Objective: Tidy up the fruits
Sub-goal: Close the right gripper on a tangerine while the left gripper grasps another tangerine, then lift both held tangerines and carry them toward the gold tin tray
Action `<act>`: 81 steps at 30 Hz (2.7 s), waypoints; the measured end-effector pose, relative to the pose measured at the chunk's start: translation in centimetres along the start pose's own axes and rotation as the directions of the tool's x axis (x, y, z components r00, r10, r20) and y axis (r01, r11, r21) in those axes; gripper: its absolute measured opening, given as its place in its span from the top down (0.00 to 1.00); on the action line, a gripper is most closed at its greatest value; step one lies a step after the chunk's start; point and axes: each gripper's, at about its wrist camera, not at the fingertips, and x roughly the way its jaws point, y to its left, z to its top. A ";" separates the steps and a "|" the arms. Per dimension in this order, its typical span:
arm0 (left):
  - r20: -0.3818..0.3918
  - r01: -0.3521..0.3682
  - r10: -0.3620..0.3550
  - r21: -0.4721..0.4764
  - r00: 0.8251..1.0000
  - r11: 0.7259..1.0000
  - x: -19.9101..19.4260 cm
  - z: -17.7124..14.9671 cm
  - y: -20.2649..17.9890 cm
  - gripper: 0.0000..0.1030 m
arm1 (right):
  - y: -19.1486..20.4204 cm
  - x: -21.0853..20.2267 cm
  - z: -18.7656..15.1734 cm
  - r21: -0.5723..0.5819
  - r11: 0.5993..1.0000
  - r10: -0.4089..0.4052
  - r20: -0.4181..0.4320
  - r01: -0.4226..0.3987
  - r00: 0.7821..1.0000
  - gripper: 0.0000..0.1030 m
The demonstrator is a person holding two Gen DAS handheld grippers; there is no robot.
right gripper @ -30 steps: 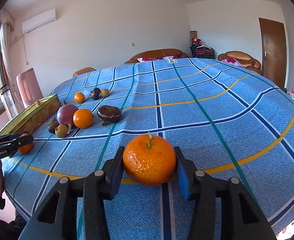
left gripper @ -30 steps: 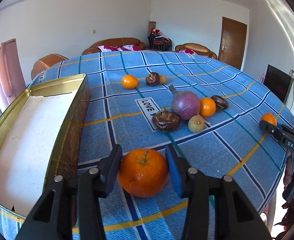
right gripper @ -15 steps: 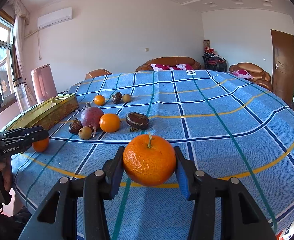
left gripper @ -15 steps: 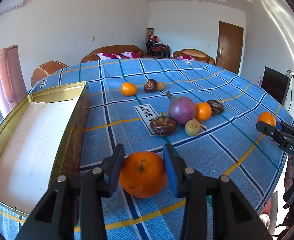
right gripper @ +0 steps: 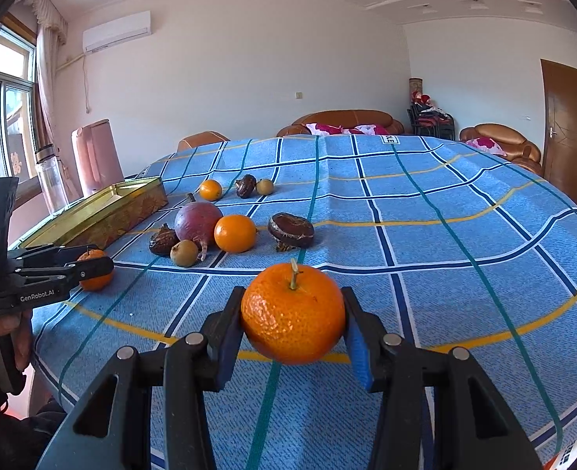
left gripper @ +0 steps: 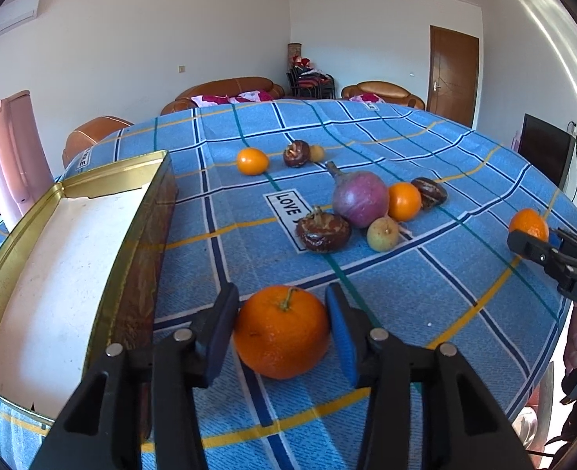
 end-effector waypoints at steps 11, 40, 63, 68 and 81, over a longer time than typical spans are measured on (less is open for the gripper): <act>0.077 0.026 -0.027 0.007 0.997 1.000 -1.2 -0.1 -0.5 0.54 | 1.5 -0.3 0.1 -0.028 0.999 0.029 0.029 -0.028 0.999 0.53; 0.243 -0.026 0.015 0.045 0.970 0.999 -4.6 0.6 -1.2 0.54 | 4.4 -1.8 1.1 -0.102 0.993 0.070 0.124 -0.057 0.990 0.53; 0.357 -0.069 0.046 0.051 0.933 0.996 -6.9 1.3 -1.5 0.54 | 5.9 -2.8 2.1 -0.152 0.986 0.093 0.189 -0.065 0.977 0.53; 0.374 -0.076 0.049 0.059 0.926 0.995 -7.2 1.5 -1.6 0.54 | 6.2 -2.8 2.2 -0.160 0.985 0.098 0.199 -0.066 0.975 0.53; 0.410 -0.089 0.054 0.066 0.911 0.994 -7.6 2.4 -1.8 0.54 | 7.4 -2.9 3.2 -0.199 0.978 0.118 0.241 -0.070 0.963 0.53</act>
